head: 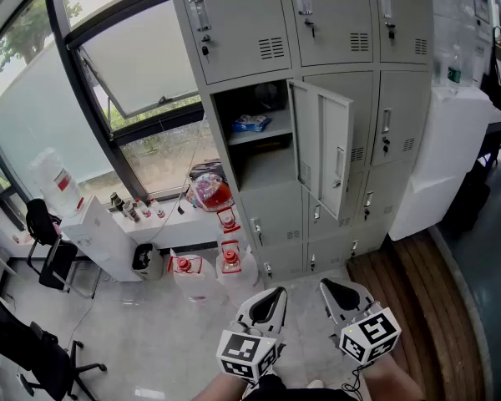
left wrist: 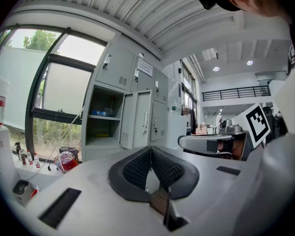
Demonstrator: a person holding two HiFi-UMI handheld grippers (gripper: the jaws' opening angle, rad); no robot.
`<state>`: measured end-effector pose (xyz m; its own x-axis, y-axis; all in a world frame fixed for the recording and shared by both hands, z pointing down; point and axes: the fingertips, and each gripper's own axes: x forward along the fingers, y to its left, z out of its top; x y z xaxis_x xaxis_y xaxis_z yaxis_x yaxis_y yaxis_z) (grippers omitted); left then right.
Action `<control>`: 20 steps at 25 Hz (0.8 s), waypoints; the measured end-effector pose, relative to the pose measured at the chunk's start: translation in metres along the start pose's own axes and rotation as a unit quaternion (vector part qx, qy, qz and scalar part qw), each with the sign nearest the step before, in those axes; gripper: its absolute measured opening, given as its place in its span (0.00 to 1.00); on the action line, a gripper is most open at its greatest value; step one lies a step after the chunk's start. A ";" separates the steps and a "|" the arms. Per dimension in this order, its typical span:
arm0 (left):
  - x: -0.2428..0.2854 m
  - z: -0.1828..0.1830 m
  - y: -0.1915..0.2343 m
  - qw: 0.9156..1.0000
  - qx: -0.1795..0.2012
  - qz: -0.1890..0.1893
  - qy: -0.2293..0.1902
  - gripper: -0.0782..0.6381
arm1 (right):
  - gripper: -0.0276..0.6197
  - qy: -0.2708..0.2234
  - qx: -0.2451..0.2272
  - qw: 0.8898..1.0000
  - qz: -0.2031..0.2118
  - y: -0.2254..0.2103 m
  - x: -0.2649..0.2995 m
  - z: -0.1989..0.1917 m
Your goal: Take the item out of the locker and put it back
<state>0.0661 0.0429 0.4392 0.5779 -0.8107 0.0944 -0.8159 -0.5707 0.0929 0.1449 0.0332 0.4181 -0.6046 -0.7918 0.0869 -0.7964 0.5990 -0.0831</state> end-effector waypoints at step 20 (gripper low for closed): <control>0.018 0.027 0.092 1.000 0.004 -0.019 0.000 0.13 | 0.12 0.003 -0.011 1.000 -0.010 0.017 0.091 0.011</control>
<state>0.0007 -0.0276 0.4222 0.6091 -0.7878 0.0913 -0.7929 -0.6029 0.0883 0.0767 -0.0298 0.4136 -0.5881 -0.8033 0.0940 -0.8088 0.5852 -0.0585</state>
